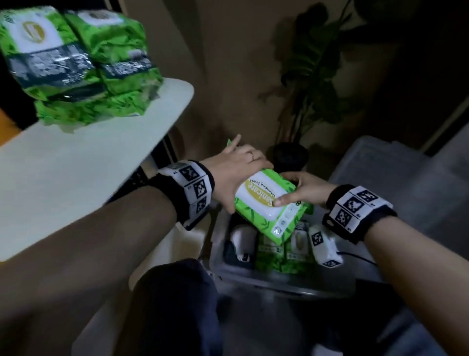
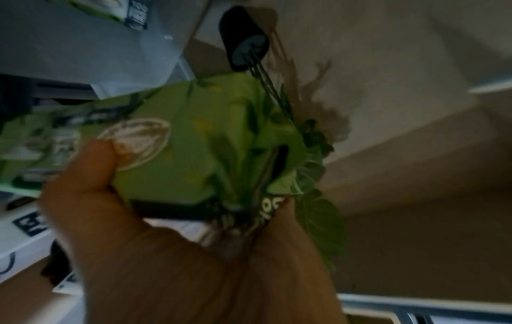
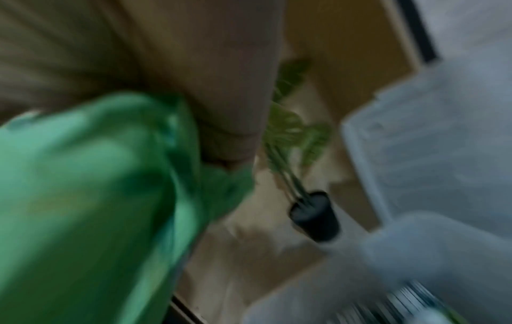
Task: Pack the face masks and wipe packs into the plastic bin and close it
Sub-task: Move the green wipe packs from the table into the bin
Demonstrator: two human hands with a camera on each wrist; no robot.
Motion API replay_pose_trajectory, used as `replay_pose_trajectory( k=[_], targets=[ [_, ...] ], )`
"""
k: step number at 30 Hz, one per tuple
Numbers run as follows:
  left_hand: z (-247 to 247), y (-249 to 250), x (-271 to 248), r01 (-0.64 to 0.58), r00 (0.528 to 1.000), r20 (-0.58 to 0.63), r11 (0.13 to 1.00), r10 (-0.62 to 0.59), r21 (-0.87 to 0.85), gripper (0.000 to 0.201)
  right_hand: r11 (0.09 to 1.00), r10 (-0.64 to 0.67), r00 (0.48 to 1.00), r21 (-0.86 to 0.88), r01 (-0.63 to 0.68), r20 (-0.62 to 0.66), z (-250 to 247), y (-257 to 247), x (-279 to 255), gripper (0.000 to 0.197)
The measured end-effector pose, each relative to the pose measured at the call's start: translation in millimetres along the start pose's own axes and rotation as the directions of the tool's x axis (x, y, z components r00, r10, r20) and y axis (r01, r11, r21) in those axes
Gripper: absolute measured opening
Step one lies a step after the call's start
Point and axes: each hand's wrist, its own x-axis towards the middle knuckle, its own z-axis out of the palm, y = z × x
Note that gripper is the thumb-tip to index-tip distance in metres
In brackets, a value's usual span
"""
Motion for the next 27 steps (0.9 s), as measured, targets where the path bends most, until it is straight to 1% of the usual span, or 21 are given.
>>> replay_pose_trajectory(
  k=[1,2,4,5,7,9,10,11,13,14,16,17,19,21,24,25,27],
  targets=[
    [11,3,13,-0.010,1.000,-0.002,1.000,0.010,-0.011,0.116,1.000,0.021,1.000,0.017,-0.021,-0.018,-5,14,3,0.058],
    [23,5,26,-0.005,1.000,-0.008,1.000,0.005,-0.024,0.115,0.997,0.044,0.998,0.060,-0.041,-0.047,-9,28,4,0.059],
    [48,10,50,0.020,0.999,-0.039,0.998,-0.022,-0.061,0.111,0.984,0.087,0.992,0.166,-0.071,-0.092,-15,53,5,0.051],
    [60,14,61,0.038,0.998,-0.049,0.995,-0.043,-0.089,0.107,0.974,0.117,0.986,0.207,-0.090,-0.122,-18,67,7,0.051],
    [85,22,80,0.120,0.991,-0.038,0.974,-0.129,-0.192,0.098,0.964,0.180,0.967,0.226,-0.138,-0.179,-22,97,12,0.061],
    [119,24,94,0.230,0.971,0.009,0.925,-0.239,-0.302,0.094,0.937,0.279,0.932,0.277,-0.213,-0.230,-27,133,19,0.078],
    [139,22,101,0.283,0.957,0.041,0.895,-0.287,-0.343,0.093,0.919,0.341,0.906,0.291,-0.266,-0.249,-31,150,22,0.080],
    [162,18,106,0.332,0.942,0.087,0.862,-0.324,-0.384,0.092,0.903,0.398,0.875,0.289,-0.320,-0.275,-35,165,23,0.072],
    [197,10,112,0.458,0.889,0.229,0.776,-0.397,-0.433,0.089,0.859,0.507,0.788,0.281,-0.428,-0.349,-44,193,23,0.050],
    [212,7,114,0.524,0.851,0.293,0.739,-0.436,-0.423,0.084,0.833,0.553,0.741,0.291,-0.471,-0.381,-49,209,23,0.046],
    [236,2,117,0.629,0.774,0.404,0.670,-0.488,-0.395,0.081,0.784,0.619,0.662,0.295,-0.546,-0.423,-54,238,25,0.048],
    [245,0,118,0.665,0.740,0.452,0.640,-0.498,-0.385,0.080,0.761,0.643,0.621,0.285,-0.582,-0.450,-56,252,28,0.053],
    [265,-4,122,0.716,0.686,0.519,0.600,-0.511,-0.356,0.079,0.705,0.680,0.533,0.250,-0.664,-0.503,-57,271,34,0.069],
    [283,-8,127,0.762,0.628,0.577,0.562,-0.522,-0.322,0.080,0.657,0.685,0.454,0.214,-0.723,-0.570,-54,282,43,0.073],
    [303,-10,135,0.829,0.526,0.668,0.494,-0.527,-0.263,0.081,0.622,0.658,0.389,0.174,-0.763,-0.645,-42,296,60,0.077],
    [308,-10,137,0.844,0.505,0.674,0.472,-0.540,-0.254,0.079,0.612,0.649,0.377,0.159,-0.775,-0.661,-38,303,66,0.076],
    [314,-10,142,0.862,0.489,0.655,0.432,-0.576,-0.264,0.074,0.583,0.648,0.371,0.120,-0.804,-0.665,-29,309,77,0.074]
  ],
)
